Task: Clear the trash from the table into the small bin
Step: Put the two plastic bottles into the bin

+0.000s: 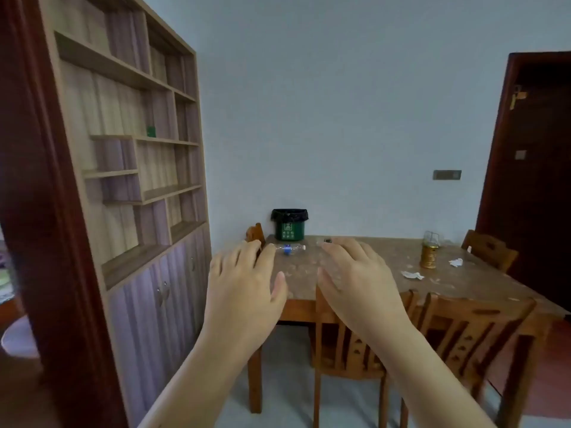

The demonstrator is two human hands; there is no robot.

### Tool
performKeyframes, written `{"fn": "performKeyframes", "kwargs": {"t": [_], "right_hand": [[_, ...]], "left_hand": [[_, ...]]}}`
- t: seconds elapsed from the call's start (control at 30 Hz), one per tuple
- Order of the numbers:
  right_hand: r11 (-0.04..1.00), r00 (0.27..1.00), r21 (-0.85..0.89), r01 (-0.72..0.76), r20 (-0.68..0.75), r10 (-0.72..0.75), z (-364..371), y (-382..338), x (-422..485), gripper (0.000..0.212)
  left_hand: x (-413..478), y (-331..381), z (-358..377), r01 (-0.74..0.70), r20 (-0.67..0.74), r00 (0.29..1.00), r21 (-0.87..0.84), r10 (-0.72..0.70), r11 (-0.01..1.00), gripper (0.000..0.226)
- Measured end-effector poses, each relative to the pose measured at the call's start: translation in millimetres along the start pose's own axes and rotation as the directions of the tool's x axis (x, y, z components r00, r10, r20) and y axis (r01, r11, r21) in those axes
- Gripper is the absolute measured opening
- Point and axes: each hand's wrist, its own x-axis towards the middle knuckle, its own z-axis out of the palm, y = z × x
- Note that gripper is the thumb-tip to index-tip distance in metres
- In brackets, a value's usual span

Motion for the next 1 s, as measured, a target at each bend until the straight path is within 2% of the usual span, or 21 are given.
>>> {"fn": "performKeyframes", "kwargs": {"t": [0.13,0.3,0.43,0.57,0.77,1.0], "right_hand": [[0.998,0.999,0.044,0.033,0.008,-0.034,21,-12,-5,0.035],[0.998,0.999,0.067,0.003,0.035,-0.005,49,-15,-11,0.034],[0.996,0.992,0.091,0.005,0.127,-0.016,78,-13,-11,0.037],[0.991,0.993,0.133,0.0,0.115,-0.016,112,-6,7,0.038],[0.986,0.982,0.163,-0.031,0.188,0.0,182,24,60,0.041],[0.988,0.982,0.142,-0.062,0.188,0.035,247,77,157,0.038]], "left_hand": [[-10,-28,14,0.057,-0.015,0.998,-0.039,-0.058,0.998,0.039],[-30,-53,42,0.152,0.073,0.987,-0.096,-0.146,0.984,0.038],[-40,-76,64,0.203,0.142,0.972,-0.095,-0.188,0.975,0.037],[-35,-102,92,0.221,0.149,0.967,-0.094,-0.206,0.971,0.037],[7,-142,161,0.229,0.207,0.955,-0.068,-0.211,0.971,0.038],[87,-181,245,0.246,0.24,0.945,-0.065,-0.224,0.967,0.037]]}}
